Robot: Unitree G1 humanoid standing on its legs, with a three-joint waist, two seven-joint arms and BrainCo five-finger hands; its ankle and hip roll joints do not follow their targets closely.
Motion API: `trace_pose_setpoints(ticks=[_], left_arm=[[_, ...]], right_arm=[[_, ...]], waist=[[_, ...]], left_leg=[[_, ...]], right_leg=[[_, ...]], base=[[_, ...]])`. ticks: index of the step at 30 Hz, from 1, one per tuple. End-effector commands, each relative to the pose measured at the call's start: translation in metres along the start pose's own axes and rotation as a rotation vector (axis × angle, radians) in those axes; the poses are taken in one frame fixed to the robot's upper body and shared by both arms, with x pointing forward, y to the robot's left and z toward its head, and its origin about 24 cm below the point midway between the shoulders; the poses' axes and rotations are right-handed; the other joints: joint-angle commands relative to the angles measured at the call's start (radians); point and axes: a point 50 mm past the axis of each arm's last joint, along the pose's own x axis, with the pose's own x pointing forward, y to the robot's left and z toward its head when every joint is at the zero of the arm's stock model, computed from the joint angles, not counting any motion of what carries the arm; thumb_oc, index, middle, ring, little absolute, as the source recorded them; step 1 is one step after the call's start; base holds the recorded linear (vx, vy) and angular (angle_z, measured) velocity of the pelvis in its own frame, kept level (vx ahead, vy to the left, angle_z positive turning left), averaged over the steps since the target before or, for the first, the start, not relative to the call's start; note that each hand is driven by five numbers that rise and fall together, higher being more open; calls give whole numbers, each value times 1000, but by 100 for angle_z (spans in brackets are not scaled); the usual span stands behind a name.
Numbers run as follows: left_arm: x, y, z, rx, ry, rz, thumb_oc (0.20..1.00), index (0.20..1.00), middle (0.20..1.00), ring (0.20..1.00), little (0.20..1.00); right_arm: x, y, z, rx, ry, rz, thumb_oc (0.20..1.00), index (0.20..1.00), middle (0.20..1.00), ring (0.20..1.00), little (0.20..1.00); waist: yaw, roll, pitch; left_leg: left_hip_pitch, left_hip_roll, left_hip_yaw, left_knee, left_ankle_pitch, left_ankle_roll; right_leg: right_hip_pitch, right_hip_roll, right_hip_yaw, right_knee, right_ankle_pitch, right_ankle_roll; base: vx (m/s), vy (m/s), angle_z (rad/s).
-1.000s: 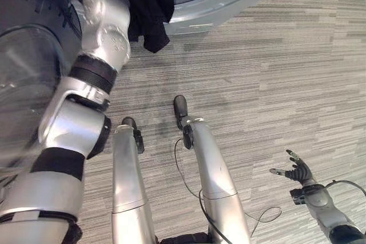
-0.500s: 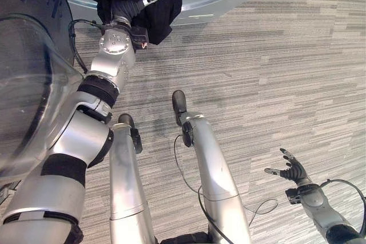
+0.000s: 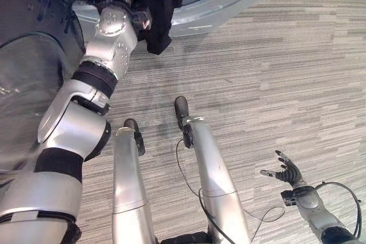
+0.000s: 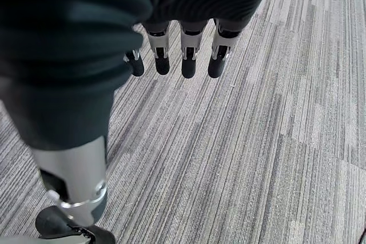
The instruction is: Grab the laundry basket,head to the washer,open it,put in the laundry and shut it.
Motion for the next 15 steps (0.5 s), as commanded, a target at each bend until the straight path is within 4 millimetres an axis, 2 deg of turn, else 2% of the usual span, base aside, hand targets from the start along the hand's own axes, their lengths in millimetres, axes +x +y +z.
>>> trace_pose_setpoints(ticks=[1, 4, 6, 7, 8, 12, 15], left_arm=[[1, -29, 31, -167, -187, -60, 1000, 1000, 1000, 1000, 1000], [0, -21, 22, -112, -166, -17, 1000, 1000, 1000, 1000, 1000], [1, -8, 10, 150, -122, 3, 1000, 1000, 1000, 1000, 1000], [1, -8, 10, 153, -122, 3, 1000, 1000, 1000, 1000, 1000], [1, -7, 11, 226, -130, -8, 1000, 1000, 1000, 1000, 1000], [1, 13, -4, 479, -53, 14, 1000, 1000, 1000, 1000, 1000], [-1, 17, -13, 460, -17, 32, 1000, 1000, 1000, 1000, 1000]], right_arm=[[-19, -40, -30, -28, 115, -106, 1000, 1000, 1000, 1000, 1000], [-17, -38, -27, -40, 107, -98, 1000, 1000, 1000, 1000, 1000], [-13, -39, -24, -38, 98, -103, 1000, 1000, 1000, 1000, 1000], [-13, -38, -24, -37, 98, -102, 1000, 1000, 1000, 1000, 1000], [-12, -39, -21, -42, 83, -98, 1000, 1000, 1000, 1000, 1000], [-7, -36, -20, -51, 83, -74, 1000, 1000, 1000, 1000, 1000], [-5, -33, -17, -48, 69, -64, 1000, 1000, 1000, 1000, 1000]], waist=[[-4, 68, -10], [7, 72, -9], [15, 80, -9], [15, 78, -9], [16, 81, -9], [15, 87, -9], [13, 90, -9]], left_leg=[[135, -57, 40, -49, -14, 154], [159, -65, 40, -82, -3, 149], [183, -74, 41, -115, 16, 141], [185, -75, 42, -118, 17, 141], [195, -77, 44, -139, 18, 138], [202, -86, 47, -160, 34, 134], [187, -88, 43, -163, 44, 129]], right_leg=[[124, -16, -71, -246, 80, -4], [149, -26, -67, -267, 84, -8], [175, -37, -57, -291, 89, -11], [176, -37, -56, -292, 90, -11], [185, -40, -51, -305, 93, -10], [201, -49, -46, -324, 97, -9], [190, -47, -47, -324, 101, -10]], base=[[-20, -28, 27], [-36, -31, 21], [-57, -57, 10], [-38, -14, 7], [-27, 4, 10], [-49, -7, 8], [-13, -7, 1]])
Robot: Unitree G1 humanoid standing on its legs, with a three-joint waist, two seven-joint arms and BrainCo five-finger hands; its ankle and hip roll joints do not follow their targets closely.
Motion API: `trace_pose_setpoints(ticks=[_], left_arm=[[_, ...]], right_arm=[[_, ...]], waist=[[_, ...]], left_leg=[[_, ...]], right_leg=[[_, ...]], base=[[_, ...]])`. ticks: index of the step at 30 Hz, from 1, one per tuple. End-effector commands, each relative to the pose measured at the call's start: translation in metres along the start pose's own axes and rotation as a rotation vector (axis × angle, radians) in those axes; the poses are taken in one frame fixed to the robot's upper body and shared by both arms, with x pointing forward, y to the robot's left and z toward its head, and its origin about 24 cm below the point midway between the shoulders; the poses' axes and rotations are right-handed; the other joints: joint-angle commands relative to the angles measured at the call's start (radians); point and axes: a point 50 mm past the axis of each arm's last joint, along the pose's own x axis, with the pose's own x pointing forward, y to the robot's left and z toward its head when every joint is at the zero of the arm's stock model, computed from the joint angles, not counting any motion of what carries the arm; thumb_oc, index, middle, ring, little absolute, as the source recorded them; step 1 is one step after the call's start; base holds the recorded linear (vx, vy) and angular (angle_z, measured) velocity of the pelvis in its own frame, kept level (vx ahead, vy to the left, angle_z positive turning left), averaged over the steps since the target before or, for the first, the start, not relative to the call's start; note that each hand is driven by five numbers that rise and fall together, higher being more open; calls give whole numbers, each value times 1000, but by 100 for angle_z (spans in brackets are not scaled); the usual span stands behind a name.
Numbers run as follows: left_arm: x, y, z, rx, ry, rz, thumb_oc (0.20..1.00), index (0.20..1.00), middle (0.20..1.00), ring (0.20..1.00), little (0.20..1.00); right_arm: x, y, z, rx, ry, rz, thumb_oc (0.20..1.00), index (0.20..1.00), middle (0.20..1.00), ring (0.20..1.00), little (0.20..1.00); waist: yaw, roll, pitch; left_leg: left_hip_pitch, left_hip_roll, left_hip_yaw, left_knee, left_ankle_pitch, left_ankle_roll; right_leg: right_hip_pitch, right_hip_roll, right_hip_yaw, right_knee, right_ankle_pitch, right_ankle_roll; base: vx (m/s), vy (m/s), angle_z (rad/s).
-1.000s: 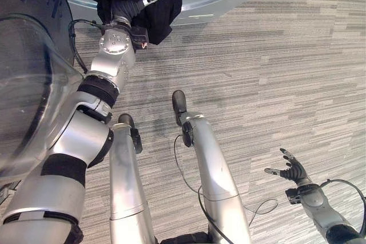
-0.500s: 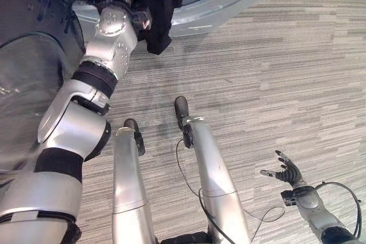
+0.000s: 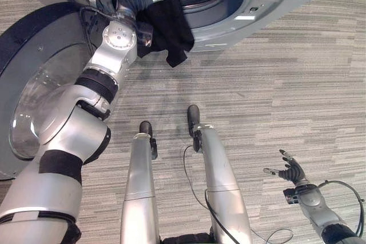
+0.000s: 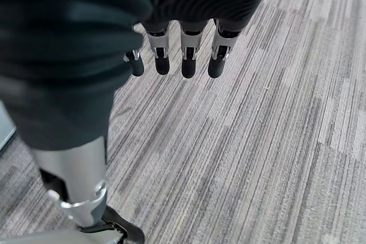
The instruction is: Grab the laundry basket,head to the washer,open it,put in the laundry and shut it.
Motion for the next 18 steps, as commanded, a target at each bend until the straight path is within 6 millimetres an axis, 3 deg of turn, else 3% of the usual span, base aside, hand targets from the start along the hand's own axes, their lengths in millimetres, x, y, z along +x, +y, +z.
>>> trace_pose_setpoints(ticks=[1, 4, 5, 6, 7, 8, 9, 10, 11, 12, 13, 15, 18], left_arm=[[6, -9, 21, -101, -60, 3, 1000, 1000, 1000, 1000, 1000], [5, -11, 10, -178, 7, 23, 1000, 1000, 1000, 1000, 1000], [1, 2, -12, -155, 93, 66, 1000, 1000, 1000, 1000, 1000], [-23, 39, -76, -146, 300, 190, 1000, 1000, 1000, 1000, 1000], [-23, 39, -76, -146, 301, 190, 1000, 1000, 1000, 1000, 1000], [-26, 51, -78, -272, 292, 240, 1000, 1000, 1000, 1000, 1000], [-15, 46, -53, -446, 192, 250, 1000, 1000, 1000, 1000, 1000], [0, 39, -8, -583, 38, 201, 1000, 1000, 1000, 1000, 1000], [1, 39, -7, -586, 35, 198, 1000, 1000, 1000, 1000, 1000], [13, 10, 134, -857, -346, -56, 1000, 1000, 1000, 1000, 1000], [13, 10, 135, -859, -347, -59, 1000, 1000, 1000, 1000, 1000], [10, 38, 155, -835, -448, 28, 1000, 1000, 1000, 1000, 1000], [15, 81, 131, -728, -373, 258, 1000, 1000, 1000, 1000, 1000]], right_arm=[[-13, -28, -21, -28, 57, -49, 1000, 1000, 1000, 1000, 1000], [-17, -26, -27, -22, 76, -54, 1000, 1000, 1000, 1000, 1000], [-20, -28, -31, -20, 91, -68, 1000, 1000, 1000, 1000, 1000], [-24, -27, -36, -19, 103, -95, 1000, 1000, 1000, 1000, 1000], [-24, -28, -36, -19, 103, -95, 1000, 1000, 1000, 1000, 1000], [-26, -29, -41, -3, 129, -126, 1000, 1000, 1000, 1000, 1000], [-26, -30, -41, 12, 133, -143, 1000, 1000, 1000, 1000, 1000], [-28, -33, -45, 21, 149, -159, 1000, 1000, 1000, 1000, 1000], [-28, -33, -45, 25, 149, -160, 1000, 1000, 1000, 1000, 1000], [-43, -45, -62, 27, 209, -183, 1000, 1000, 1000, 1000, 1000], [-44, -45, -62, 29, 210, -184, 1000, 1000, 1000, 1000, 1000], [-54, -54, -71, 2, 242, -209, 1000, 1000, 1000, 1000, 1000], [-62, -52, -83, -62, 294, -198, 1000, 1000, 1000, 1000, 1000]], waist=[[-35, 59, -8], [-46, 60, -8], [-50, 64, -8], [-45, 81, -8], [-45, 81, -8], [-46, 93, -8], [-48, 98, -8], [-54, 100, -8], [-50, 100, -8], [-82, 86, -8], [-79, 87, -8], [-81, 90, -8], [-59, 109, -8]], left_leg=[[7, -44, 18, 58, -50, 137], [-51, -42, 3, 97, -52, 135], [-73, -37, 3, 129, -57, 135], [-98, -24, 6, 171, -78, 141], [-98, -24, 6, 172, -79, 141], [-124, -13, 11, 223, -101, 154], [-132, -9, 11, 248, -112, 162], [-140, -3, 10, 274, -116, 165], [-144, -2, 10, 278, -118, 165], [-180, 14, -4, 373, -137, 174], [-185, 15, -6, 378, -139, 174], [-198, 21, -8, 413, -147, 175], [-199, 19, -9, 413, -144, 172]], right_leg=[[41, 1, -58, -188, 65, 15], [-8, 7, -66, -147, 48, 13], [-36, 13, -70, -111, 38, 13], [-75, 21, -74, -62, 12, 9], [-76, 22, -74, -62, 12, 9], [-110, 34, -74, -23, 2, 5], [-124, 42, -76, -11, 1, 4], [-134, 50, -79, 4, -3, 5], [-138, 51, -79, 8, -4, 5], [-171, 81, -90, 59, -12, 5], [-175, 82, -91, 62, -13, 5], [-188, 81, -98, 85, -20, 3], [-189, 64, -102, 93, -24, -3]], base=[[-20, -33, 2], [23, -46, 2], [85, -23, -4], [74, -11, -5], [101, 27, -7], [91, 32, -9], [122, 40, -8], [73, 33, -14], [140, 0, -28], [113, -6, -22], [136, -19, -9], [59, -22, -12], [27, -14, -14]])
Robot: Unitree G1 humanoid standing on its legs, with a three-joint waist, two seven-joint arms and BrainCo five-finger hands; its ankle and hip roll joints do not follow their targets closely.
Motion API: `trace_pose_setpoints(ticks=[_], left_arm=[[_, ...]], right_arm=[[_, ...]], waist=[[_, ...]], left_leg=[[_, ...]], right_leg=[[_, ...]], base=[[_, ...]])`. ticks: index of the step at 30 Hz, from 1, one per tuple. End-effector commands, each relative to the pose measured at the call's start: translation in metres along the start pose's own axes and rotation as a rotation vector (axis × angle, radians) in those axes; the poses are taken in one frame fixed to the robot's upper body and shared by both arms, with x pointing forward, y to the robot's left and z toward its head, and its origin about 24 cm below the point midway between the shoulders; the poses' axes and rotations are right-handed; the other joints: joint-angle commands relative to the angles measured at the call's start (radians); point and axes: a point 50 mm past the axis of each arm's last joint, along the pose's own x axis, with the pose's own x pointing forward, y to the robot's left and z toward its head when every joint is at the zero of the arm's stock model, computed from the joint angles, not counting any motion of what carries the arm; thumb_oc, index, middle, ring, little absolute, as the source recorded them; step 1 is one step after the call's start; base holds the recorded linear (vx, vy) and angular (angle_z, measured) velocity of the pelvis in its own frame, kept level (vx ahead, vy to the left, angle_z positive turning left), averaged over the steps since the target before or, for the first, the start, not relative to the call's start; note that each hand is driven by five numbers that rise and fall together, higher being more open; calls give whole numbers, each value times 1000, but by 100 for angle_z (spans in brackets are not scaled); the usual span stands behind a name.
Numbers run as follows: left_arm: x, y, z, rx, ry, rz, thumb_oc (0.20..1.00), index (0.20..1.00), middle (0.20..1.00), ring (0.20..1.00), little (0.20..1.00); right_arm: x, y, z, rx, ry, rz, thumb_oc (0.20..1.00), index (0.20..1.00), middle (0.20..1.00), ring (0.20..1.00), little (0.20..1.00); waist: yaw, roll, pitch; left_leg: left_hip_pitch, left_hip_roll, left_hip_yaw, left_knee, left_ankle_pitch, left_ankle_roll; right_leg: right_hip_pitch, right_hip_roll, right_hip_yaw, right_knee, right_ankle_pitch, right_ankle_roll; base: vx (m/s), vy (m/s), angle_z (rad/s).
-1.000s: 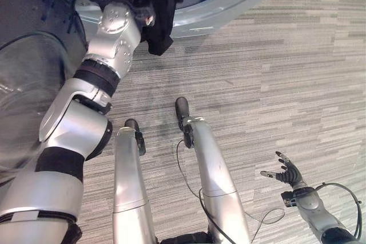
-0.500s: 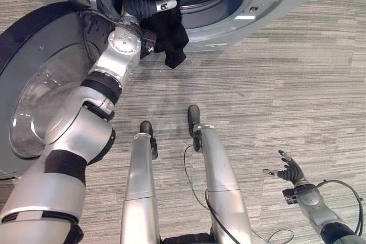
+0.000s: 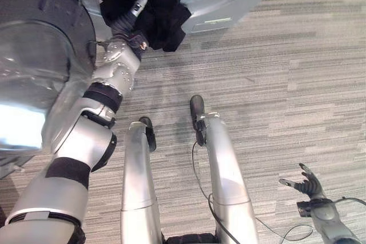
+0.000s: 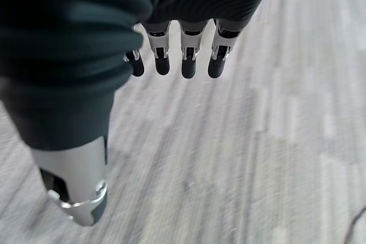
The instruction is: Grab the laundry basket,head to the washer,open it,put in the laundry and shut it.
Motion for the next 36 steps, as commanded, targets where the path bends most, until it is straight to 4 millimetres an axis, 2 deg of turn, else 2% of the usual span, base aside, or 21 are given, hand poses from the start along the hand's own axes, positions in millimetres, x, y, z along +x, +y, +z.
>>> trace_pose_setpoints(ticks=[1, 2, 5, 6, 8, 9, 11, 12, 14, 15, 16, 17, 20, 22, 26, 27, 31, 35, 36], left_arm=[[-15, -67, 145, -72, -530, -154, 1000, 1000, 1000, 1000, 1000], [-13, -67, 141, -48, -512, -160, 1000, 1000, 1000, 1000, 1000], [-14, -91, 110, -39, -427, -249, 1000, 1000, 1000, 1000, 1000], [-14, -91, 110, -38, -427, -249, 1000, 1000, 1000, 1000, 1000], [-6, -76, 87, 111, -375, -193, 1000, 1000, 1000, 1000, 1000], [-6, -76, 87, 114, -375, -192, 1000, 1000, 1000, 1000, 1000], [-4, -71, 64, 190, -324, -205, 1000, 1000, 1000, 1000, 1000], [-4, -71, 45, 265, -282, -224, 1000, 1000, 1000, 1000, 1000], [-5, -70, 26, 327, -243, -237, 1000, 1000, 1000, 1000, 1000], [-5, -70, 26, 328, -242, -236, 1000, 1000, 1000, 1000, 1000], [-5, -65, 1, 466, -192, -243, 1000, 1000, 1000, 1000, 1000], [-5, -65, 1, 467, -192, -243, 1000, 1000, 1000, 1000, 1000], [-8, -64, -20, 652, -169, -264, 1000, 1000, 1000, 1000, 1000], [-9, -64, -25, 730, -167, -268, 1000, 1000, 1000, 1000, 1000], [-7, -48, -37, 914, -120, -250, 1000, 1000, 1000, 1000, 1000], [-8, -42, -48, 943, -90, -255, 1000, 1000, 1000, 1000, 1000], [-9, -44, -51, 931, -72, -256, 1000, 1000, 1000, 1000, 1000], [-9, -34, -61, 979, -28, -242, 1000, 1000, 1000, 1000, 1000], [-11, -35, -65, 978, -17, -245, 1000, 1000, 1000, 1000, 1000]], right_arm=[[-23, -22, -41, -148, 131, -24, 1000, 1000, 1000, 1000, 1000], [-20, -21, -37, -142, 119, -21, 1000, 1000, 1000, 1000, 1000], [-15, -15, -26, -77, 78, -4, 1000, 1000, 1000, 1000, 1000], [-15, -15, -26, -76, 79, -4, 1000, 1000, 1000, 1000, 1000], [-12, -13, -19, -74, 50, -3, 1000, 1000, 1000, 1000, 1000], [-12, -13, -19, -75, 50, -2, 1000, 1000, 1000, 1000, 1000], [-10, -8, -14, -78, 28, 15, 1000, 1000, 1000, 1000, 1000], [-8, -3, -9, -70, 11, 35, 1000, 1000, 1000, 1000, 1000], [-7, 1, -9, -74, 6, 55, 1000, 1000, 1000, 1000, 1000], [-7, 1, -9, -74, 6, 55, 1000, 1000, 1000, 1000, 1000], [-6, 5, -8, -80, 7, 81, 1000, 1000, 1000, 1000, 1000], [-6, 5, -8, -80, 8, 82, 1000, 1000, 1000, 1000, 1000], [-2, 12, -4, -78, 5, 118, 1000, 1000, 1000, 1000, 1000], [1, 15, 1, -87, -10, 137, 1000, 1000, 1000, 1000, 1000], [6, 23, 9, -91, -26, 165, 1000, 1000, 1000, 1000, 1000], [7, 24, 11, -80, -27, 171, 1000, 1000, 1000, 1000, 1000], [8, 27, 11, -93, -18, 182, 1000, 1000, 1000, 1000, 1000], [6, 28, 1, -108, 27, 191, 1000, 1000, 1000, 1000, 1000], [7, 31, 4, -100, 21, 198, 1000, 1000, 1000, 1000, 1000]], waist=[[-23, 53, -13], [-13, 58, -13], [-9, 50, -13], [-9, 50, -13], [-1, 50, -13], [-2, 49, -13], [0, 50, -13], [1, 49, -13], [2, 48, -13], [1, 47, -13], [6, 43, -13], [5, 42, -13], [15, 36, -13], [15, 36, -13], [21, 39, -13], [21, 38, -13], [24, 41, -13], [23, 43, -14], [23, 44, -14]], left_leg=[[171, -33, 48, 10, -16, 132], [173, -35, 49, 6, -14, 132], [181, -42, 59, 4, -14, 132], [181, -42, 60, 3, -13, 132], [186, -55, 62, -22, -3, 127], [188, -56, 62, -24, -1, 127], [194, -65, 64, -45, 6, 123], [202, -71, 63, -62, 13, 122], [211, -76, 65, -83, 23, 119], [212, -77, 65, -85, 24, 119], [232, -88, 65, -124, 36, 116], [233, -88, 65, -125, 36, 116], [273, -97, 65, -170, 50, 114], [294, -100, 64, -184, 56, 113], [346, -112, 69, -233, 68, 112], [368, -117, 67, -256, 77, 108], [395, -121, 65, -279, 82, 111], [426, -127, 63, -290, 90, 108], [440, -129, 63, -300, 92, 106]], right_leg=[[163, 4, -66, -213, 43, -18], [165, 2, -67, -211, 41, -19], [166, -3, -61, -204, 38, -26], [166, -3, -61, -204, 38, -26], [173, -15, -59, -212, 43, -27], [175, -16, -59, -213, 44, -27], [182, -25, -59, -218, 46, -28], [189, -32, -58, -225, 49, -30], [200, -40, -60, -233, 51, -31], [201, -40, -60, -234, 51, -31], [222, -52, -63, -250, 54, -31], [224, -53, -62, -251, 55, -31], [271, -65, -64, -279, 59, -30], [294, -70, -66, -288, 59, -29], [343, -77, -56, -322, 67, -28], [367, -79, -54, -343, 71, -28], [395, -82, -48, -366, 79, -25], [423, -82, -43, -368, 74, -26], [433, -82, -40, -370, 72, -27]], base=[[18, -21, -3], [21, -16, 4], [17, -4, 7], [-11, -17, 6], [-26, -34, 1], [-28, -26, 4], [-43, -8, 16], [-57, 5, 23], [-43, -5, 16], [-67, -21, 19], [-54, -12, 15], [-73, -14, 17], [-69, -3, 12], [-49, 17, 14], [-44, 27, 5], [-46, 36, 8], [-16, 15, 6], [0, 0, 0], [-1, -2, 4]])
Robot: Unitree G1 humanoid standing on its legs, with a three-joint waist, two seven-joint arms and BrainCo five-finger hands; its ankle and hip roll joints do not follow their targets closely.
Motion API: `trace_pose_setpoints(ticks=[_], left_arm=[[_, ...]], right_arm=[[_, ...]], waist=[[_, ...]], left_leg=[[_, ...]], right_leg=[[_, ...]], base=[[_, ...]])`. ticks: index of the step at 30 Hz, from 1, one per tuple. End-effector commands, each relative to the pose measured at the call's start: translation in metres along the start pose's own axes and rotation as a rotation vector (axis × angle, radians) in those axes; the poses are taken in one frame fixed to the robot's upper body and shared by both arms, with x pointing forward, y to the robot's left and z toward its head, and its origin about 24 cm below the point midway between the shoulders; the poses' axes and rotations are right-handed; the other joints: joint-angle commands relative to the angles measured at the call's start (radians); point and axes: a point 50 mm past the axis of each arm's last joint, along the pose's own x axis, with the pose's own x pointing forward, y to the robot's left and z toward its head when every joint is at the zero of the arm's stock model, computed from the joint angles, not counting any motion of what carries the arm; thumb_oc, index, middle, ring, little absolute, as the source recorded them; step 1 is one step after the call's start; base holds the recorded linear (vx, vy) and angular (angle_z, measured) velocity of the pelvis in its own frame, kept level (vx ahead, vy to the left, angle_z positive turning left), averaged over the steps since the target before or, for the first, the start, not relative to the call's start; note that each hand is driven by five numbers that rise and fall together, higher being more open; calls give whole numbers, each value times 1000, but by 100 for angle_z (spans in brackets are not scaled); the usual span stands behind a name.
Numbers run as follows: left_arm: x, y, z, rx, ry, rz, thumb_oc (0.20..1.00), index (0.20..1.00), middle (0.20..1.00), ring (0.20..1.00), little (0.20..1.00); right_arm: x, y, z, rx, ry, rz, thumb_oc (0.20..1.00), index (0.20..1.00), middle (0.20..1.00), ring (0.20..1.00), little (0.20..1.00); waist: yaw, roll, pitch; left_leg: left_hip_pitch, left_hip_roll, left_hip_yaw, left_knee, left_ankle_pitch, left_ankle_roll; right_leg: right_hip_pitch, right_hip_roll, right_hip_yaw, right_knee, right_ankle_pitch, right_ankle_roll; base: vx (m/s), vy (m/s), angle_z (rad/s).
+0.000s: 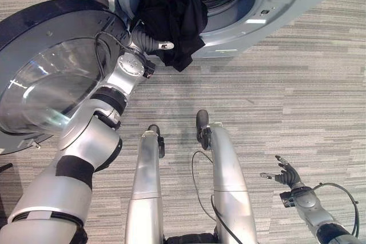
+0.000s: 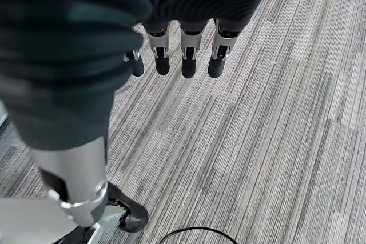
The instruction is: Grab the laundry basket,head to the washer,open it,put in the laundry and shut it.
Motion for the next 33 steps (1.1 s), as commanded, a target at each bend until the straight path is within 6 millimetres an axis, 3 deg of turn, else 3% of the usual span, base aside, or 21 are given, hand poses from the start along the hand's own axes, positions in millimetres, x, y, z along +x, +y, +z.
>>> trace_pose_setpoints(ticks=[1, 4, 6, 10, 14, 16, 21, 26, 31, 33], left_arm=[[2, -2, 6, -17, -14, 14, 1000, 1000, 1000, 1000, 1000], [-1, -17, 6, -189, -16, -14, 1000, 1000, 1000, 1000, 1000], [-1, -22, 9, -175, -22, -33, 1000, 1000, 1000, 1000, 1000], [0, -18, 8, 86, -28, -41, 1000, 1000, 1000, 1000, 1000], [1, -12, 7, 209, -36, -36, 1000, 1000, 1000, 1000, 1000], [0, -7, -6, 255, 4, -24, 1000, 1000, 1000, 1000, 1000], [-7, -9, -32, 252, 85, -34, 1000, 1000, 1000, 1000, 1000], [-9, -14, -38, 270, 106, -36, 1000, 1000, 1000, 1000, 1000], [-12, -23, -45, 246, 148, -48, 1000, 1000, 1000, 1000, 1000], [-15, -23, -55, 232, 176, -50, 1000, 1000, 1000, 1000, 1000]], right_arm=[[-15, -17, -31, -28, 110, -26, 1000, 1000, 1000, 1000, 1000], [-14, -12, -30, -26, 113, -9, 1000, 1000, 1000, 1000, 1000], [-14, -12, -31, -31, 120, -3, 1000, 1000, 1000, 1000, 1000], [-14, -14, -32, -49, 125, 2, 1000, 1000, 1000, 1000, 1000], [-13, -13, -32, -64, 128, 6, 1000, 1000, 1000, 1000, 1000], [-16, -10, -40, -69, 158, 15, 1000, 1000, 1000, 1000, 1000], [-19, -6, -47, -50, 193, 17, 1000, 1000, 1000, 1000, 1000], [-17, -3, -48, -49, 205, 25, 1000, 1000, 1000, 1000, 1000], [-17, 3, -48, -47, 212, 37, 1000, 1000, 1000, 1000, 1000], [-18, 7, -49, -48, 219, 44, 1000, 1000, 1000, 1000, 1000]], waist=[[1, 48, -12], [4, 45, -17], [5, 45, -16], [1, 51, -27], [0, 53, -31], [-3, 58, -34], [-6, 64, -40], [-5, 62, -44], [-6, 51, -51], [-11, 40, -55]], left_leg=[[96, -33, 45, -42, 16, 110], [121, -39, 42, -80, 23, 109], [127, -40, 41, -86, 26, 108], [164, -44, 33, -144, 51, 98], [202, -44, 28, -180, 62, 94], [243, -46, 20, -207, 73, 89], [316, -48, 1, -263, 87, 79], [368, -55, -23, -318, 105, 75], [435, -68, -56, -432, 161, 60], [468, -75, -61, -521, 229, 52]], right_leg=[[89, 35, -24, -202, 65, -13], [122, 30, -18, -244, 76, -15], [131, 29, -18, -255, 80, -14], [166, 24, -11, -297, 91, -12], [199, 24, -8, -321, 93, -8], [238, 21, -5, -327, 85, -8], [305, 9, -12, -344, 71, -10], [365, -1, -26, -381, 74, -10], [429, -16, -37, -446, 96, -4], [466, -29, -51, -518, 146, -6]], base=[[-7, 15, 6], [-11, 13, 6], [-3, -4, 2], [0, 0, 0], [18, -5, 1], [66, -39, 5], [53, -24, 10], [30, -42, 22], [-6, -29, 17], [-61, 5, 33]])
